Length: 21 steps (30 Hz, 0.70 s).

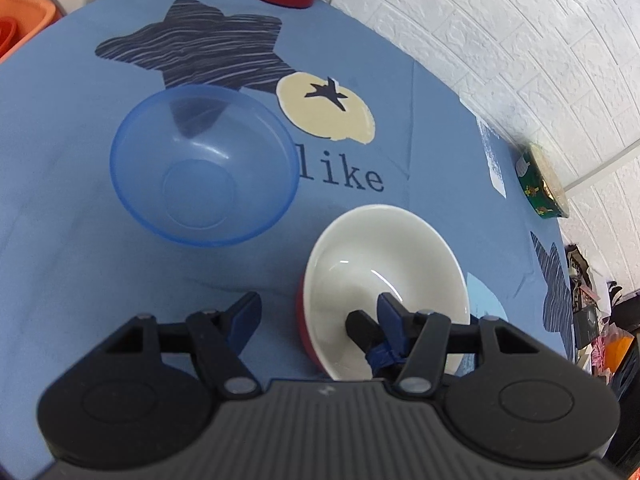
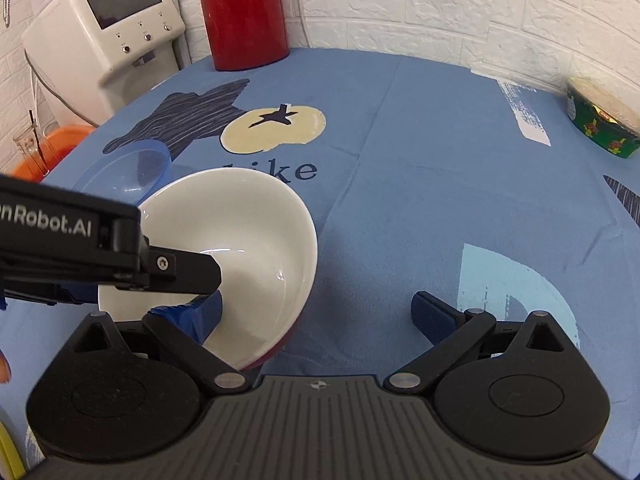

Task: Organize plates and bowls
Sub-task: 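Move the left tool to the red bowl and close on its rim, then carry the red bowl with the left tool into the steel bowl and release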

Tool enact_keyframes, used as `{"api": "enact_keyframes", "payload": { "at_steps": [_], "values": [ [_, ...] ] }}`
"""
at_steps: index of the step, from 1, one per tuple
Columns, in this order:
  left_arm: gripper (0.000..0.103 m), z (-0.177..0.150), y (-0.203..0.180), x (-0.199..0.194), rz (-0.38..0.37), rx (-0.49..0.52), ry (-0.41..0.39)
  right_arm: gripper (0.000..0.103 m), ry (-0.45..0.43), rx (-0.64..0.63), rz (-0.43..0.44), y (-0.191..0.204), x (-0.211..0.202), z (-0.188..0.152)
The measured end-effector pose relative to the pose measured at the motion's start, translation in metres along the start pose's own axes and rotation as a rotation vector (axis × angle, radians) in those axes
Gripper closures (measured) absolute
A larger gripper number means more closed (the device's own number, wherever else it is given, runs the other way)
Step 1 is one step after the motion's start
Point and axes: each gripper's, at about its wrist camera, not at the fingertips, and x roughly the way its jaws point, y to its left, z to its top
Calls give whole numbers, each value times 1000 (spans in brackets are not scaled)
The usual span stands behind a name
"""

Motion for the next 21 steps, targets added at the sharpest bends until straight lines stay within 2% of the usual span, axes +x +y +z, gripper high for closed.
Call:
{"api": "enact_keyframes", "payload": {
  "at_steps": [2,4,7,8,9,11,12,15,21],
  "values": [
    [44,0,-2,0,5,11,0,15,20,13,-7,3,0,3],
    [44,1,-3,1,7,23,6,17,-18,-16,30,9,-4,1],
    [45,1,-3,1,9,38,17,19,-48,-62,31,16,-7,-1],
    [52,1,-4,0,21,51,17,19,-51,-59,46,17,-7,-1],
    [65,2,-6,0,24,73,18,20,-48,-52,68,18,-8,-1],
    [82,1,-10,3,4,117,52,23,-42,-72,100,26,-13,-4],
    [86,0,-12,3,18,133,57,23,-43,-95,88,32,-15,-4],
    [88,-8,-16,-6,14,186,43,24,-42,-114,55,41,-27,-4],
    [88,-22,-18,-26,18,230,69,23,17,-46,80,40,-44,-16]
  ]
}}
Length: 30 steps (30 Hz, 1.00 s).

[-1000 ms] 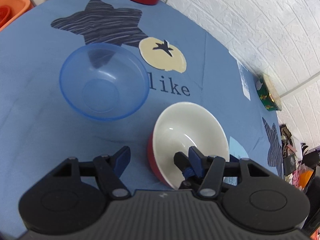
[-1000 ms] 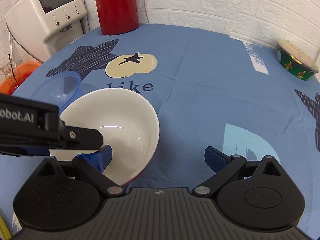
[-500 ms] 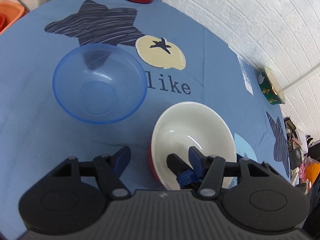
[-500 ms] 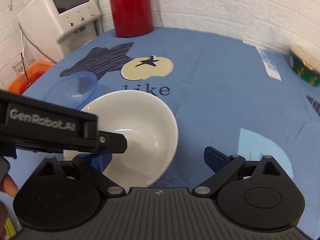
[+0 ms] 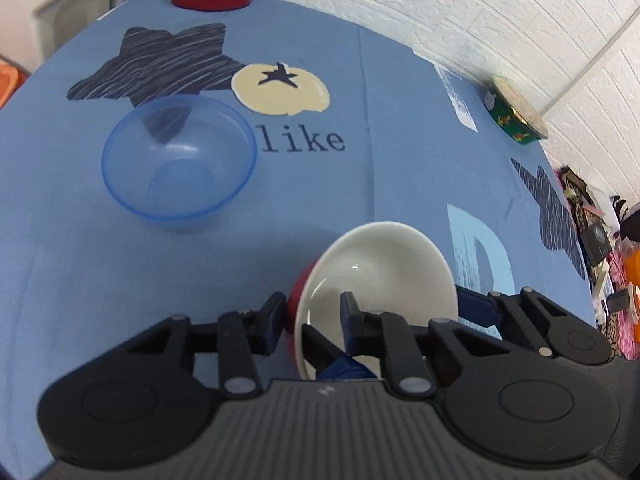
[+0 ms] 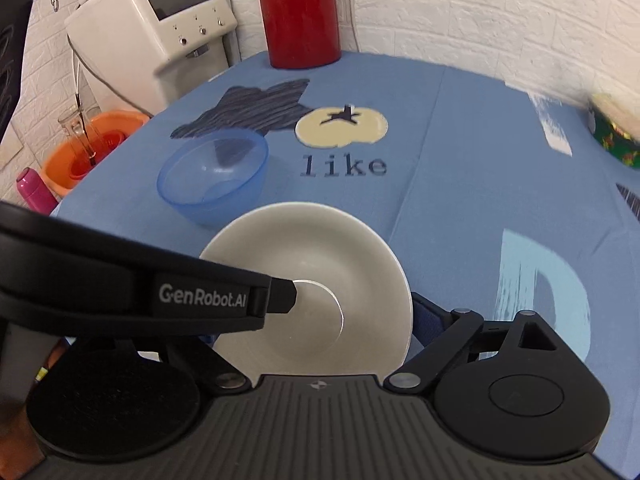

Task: Organize plates and bowls
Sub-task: 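Carry the red bowl with the left tool into the steel bowl and release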

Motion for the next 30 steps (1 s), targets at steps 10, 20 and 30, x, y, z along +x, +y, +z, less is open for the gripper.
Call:
{"api": "enact_keyframes", "payload": {
  "at_steps": [10,20,30],
  "values": [
    [86,-3,21,5,-38,-24,9,21,-35,123,-15,-24,-7,-19],
    [85,-2,19,13,-55,-9,-1,25,-34,22,-46,-7,12,-22],
    [82,2,17,14,-29,16,14,68,3,79,109,-11,9,-12]
  ]
}}
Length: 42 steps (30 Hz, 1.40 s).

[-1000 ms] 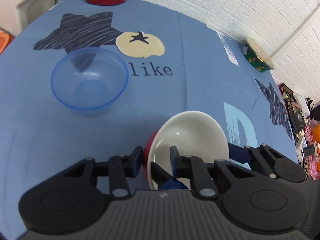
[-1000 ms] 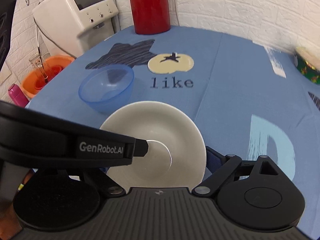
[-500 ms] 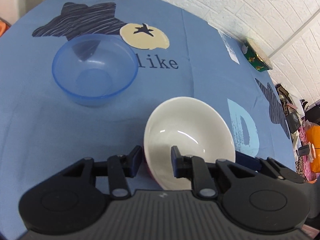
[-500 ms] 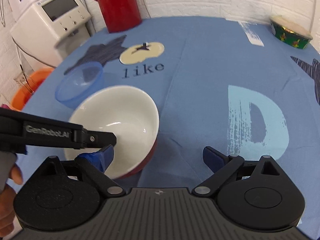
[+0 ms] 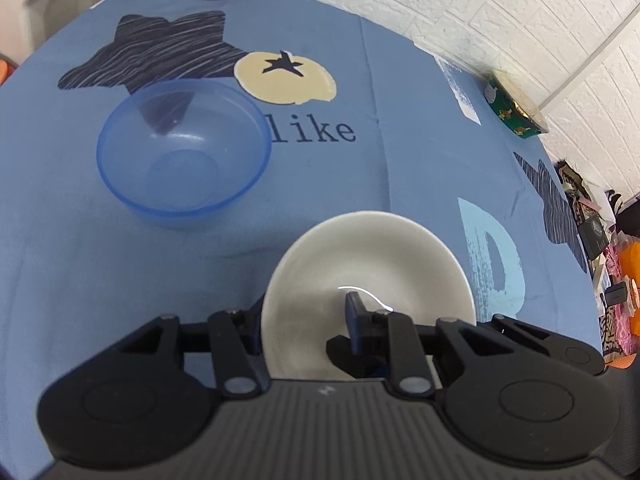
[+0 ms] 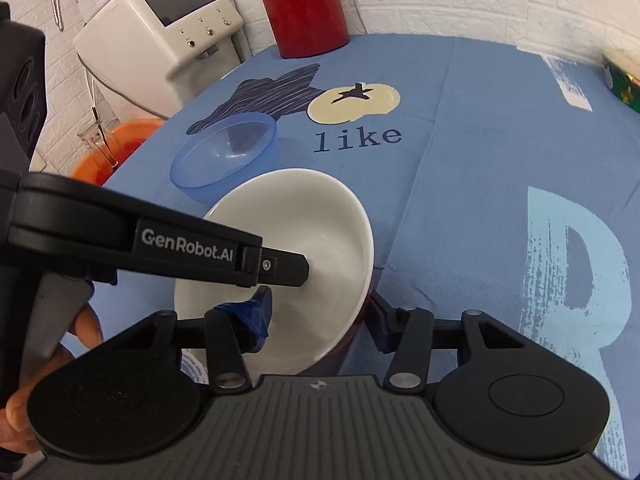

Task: Organize plates and bowls
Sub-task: 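Carry the red bowl with the left tool into the steel bowl and release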

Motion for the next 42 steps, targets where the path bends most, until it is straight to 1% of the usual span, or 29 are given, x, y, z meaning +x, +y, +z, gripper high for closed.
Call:
{"api": "enact_keyframes", "payload": {
  "at_steps": [3,8,11,13,16,18,21,24,26,28,32,33,34,36,39,42],
  "values": [
    [82,-4,-1,-3,-1,-1,8,68,12,-15,-22,7,-1,-3],
    [82,-9,-1,-15,-11,-12,10,67,30,34,-3,8,-11,-7],
    [82,-14,-6,-26,-25,-5,7,66,35,36,-13,13,-20,-11],
    [82,-17,-10,-32,-32,4,2,64,32,31,-21,15,-27,-14],
    [81,-21,-10,-28,-56,4,12,63,44,5,-72,17,-20,-17],
    [80,-22,-7,-26,-69,-2,-1,63,40,0,-78,15,-14,-16],
    [80,-19,-2,-23,-62,-5,-16,64,33,-5,-79,10,-8,-10],
    [79,-15,3,-20,-28,8,-34,61,4,-13,-138,5,-10,-4],
    [79,-12,7,-19,-34,9,-39,61,2,-22,-146,1,-15,-3],
    [76,-11,9,-19,-40,9,-40,61,2,-20,-147,-4,-18,-5],
    [74,-11,8,-16,-41,24,-30,59,17,-25,-150,-10,-10,-6],
    [74,-12,8,-15,-43,26,-26,57,9,-39,-152,-10,-7,-5],
    [72,-13,8,-15,-45,31,-23,56,0,-59,-147,-10,-6,-4],
    [66,-15,10,-14,-46,36,-16,52,-13,-100,-145,-9,-5,-5],
    [63,-17,11,-12,-51,29,-19,48,-33,-162,-183,-1,-5,-6],
    [62,-20,9,-12,-36,55,-28,45,0,-156,-223,4,-3,-1]
  ]
}}
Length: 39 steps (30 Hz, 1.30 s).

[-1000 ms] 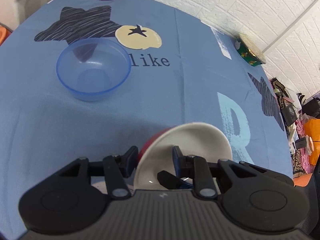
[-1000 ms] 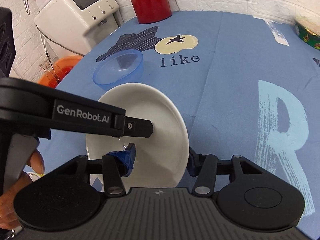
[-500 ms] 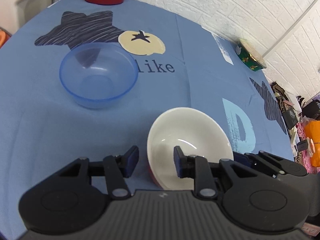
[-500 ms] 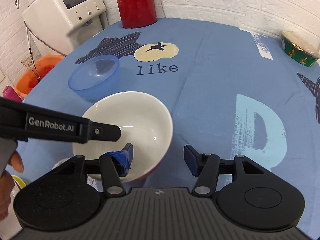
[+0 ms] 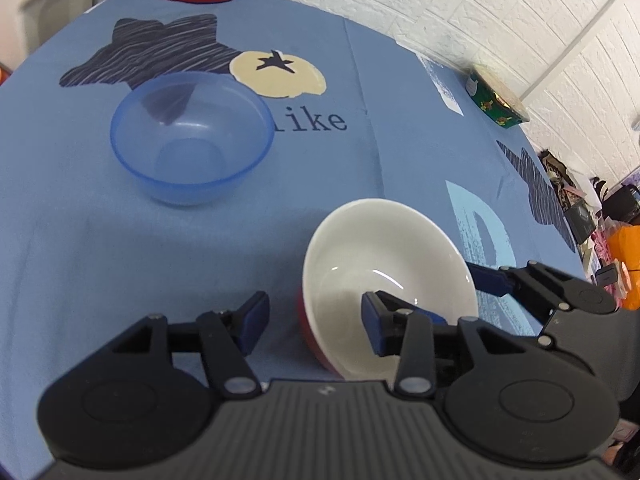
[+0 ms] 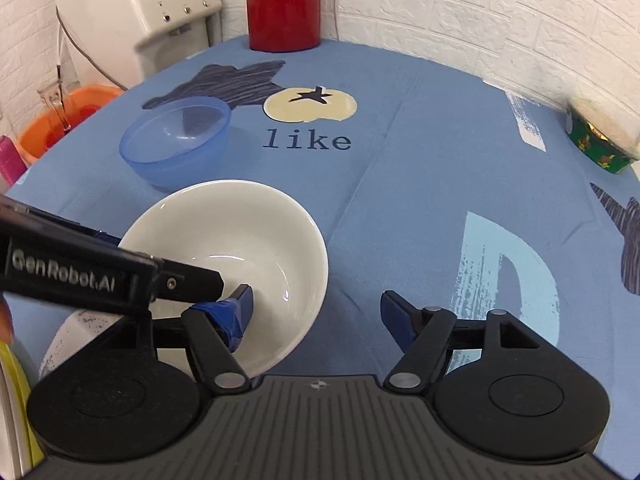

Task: Organize plates and bowls
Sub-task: 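Carry the red bowl with the left tool into the steel bowl and release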

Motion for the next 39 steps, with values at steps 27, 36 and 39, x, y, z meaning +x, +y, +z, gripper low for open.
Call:
{"api": "enact_keyframes", "payload": {
  "at_steps": [27,36,39],
  "values": [
    [99,-2,2,-21,15,25,12,69,176,210,107,28,-20,7],
    [99,-36,-44,-79,-66,47,3,69,147,234,54,21,-95,-18],
    [99,-61,-67,-91,-90,79,7,68,149,238,12,19,-122,-40]
  ]
}}
